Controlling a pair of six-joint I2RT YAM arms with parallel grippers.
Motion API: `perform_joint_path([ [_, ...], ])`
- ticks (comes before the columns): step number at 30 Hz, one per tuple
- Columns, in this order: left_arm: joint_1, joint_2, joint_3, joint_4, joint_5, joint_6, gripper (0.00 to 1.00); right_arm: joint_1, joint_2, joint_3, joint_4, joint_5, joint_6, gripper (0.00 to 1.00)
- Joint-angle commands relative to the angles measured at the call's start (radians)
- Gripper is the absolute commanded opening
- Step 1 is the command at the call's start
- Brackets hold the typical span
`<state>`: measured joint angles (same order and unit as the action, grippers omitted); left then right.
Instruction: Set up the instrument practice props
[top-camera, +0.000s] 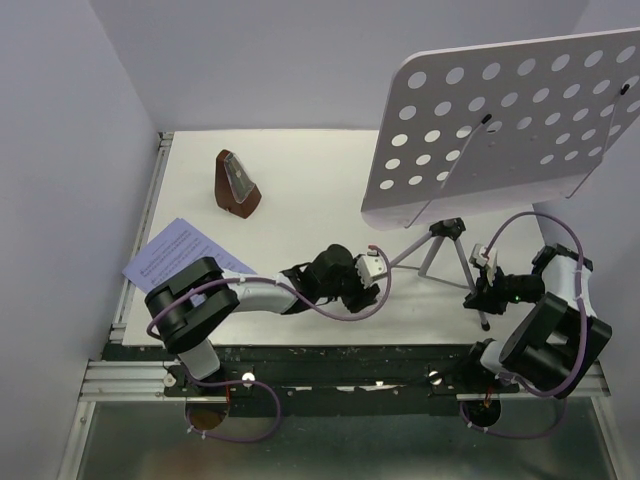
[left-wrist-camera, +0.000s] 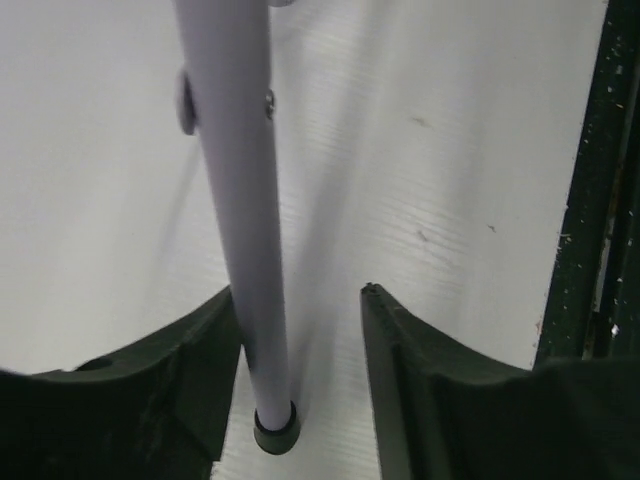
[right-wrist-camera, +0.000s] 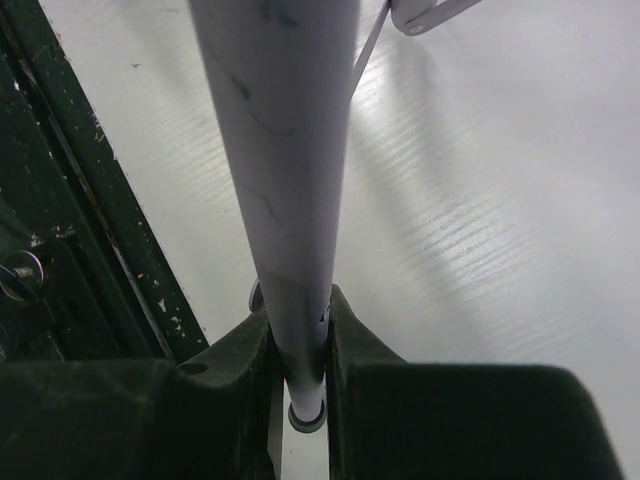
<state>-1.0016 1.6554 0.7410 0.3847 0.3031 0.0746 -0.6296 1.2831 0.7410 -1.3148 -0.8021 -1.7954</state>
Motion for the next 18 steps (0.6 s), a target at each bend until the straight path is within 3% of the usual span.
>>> perform_joint_path([
  [1, 0.001, 0.009, 0.015, 0.069, -0.113, -0.139, 0.37, -0.002, -0.008, -0.015, 0.002, 0.017, 0.005, 0.13],
  [5, 0.003, 0.018, 0.040, 0.036, -0.133, -0.154, 0.04, -0.002, 0.004, -0.002, 0.012, -0.011, 0.031, 0.00],
  [6, 0.004, 0.021, 0.050, 0.020, -0.140, -0.153, 0.00, -0.002, 0.005, 0.003, 0.020, -0.023, 0.042, 0.00],
  [13, 0.087, 0.067, 0.173, -0.098, -0.141, -0.128, 0.00, 0.014, 0.018, 0.041, 0.132, -0.088, 0.178, 0.00],
  [18, 0.181, 0.116, 0.276, -0.138, -0.096, -0.124, 0.00, 0.105, 0.027, 0.072, 0.313, -0.075, 0.385, 0.00],
])
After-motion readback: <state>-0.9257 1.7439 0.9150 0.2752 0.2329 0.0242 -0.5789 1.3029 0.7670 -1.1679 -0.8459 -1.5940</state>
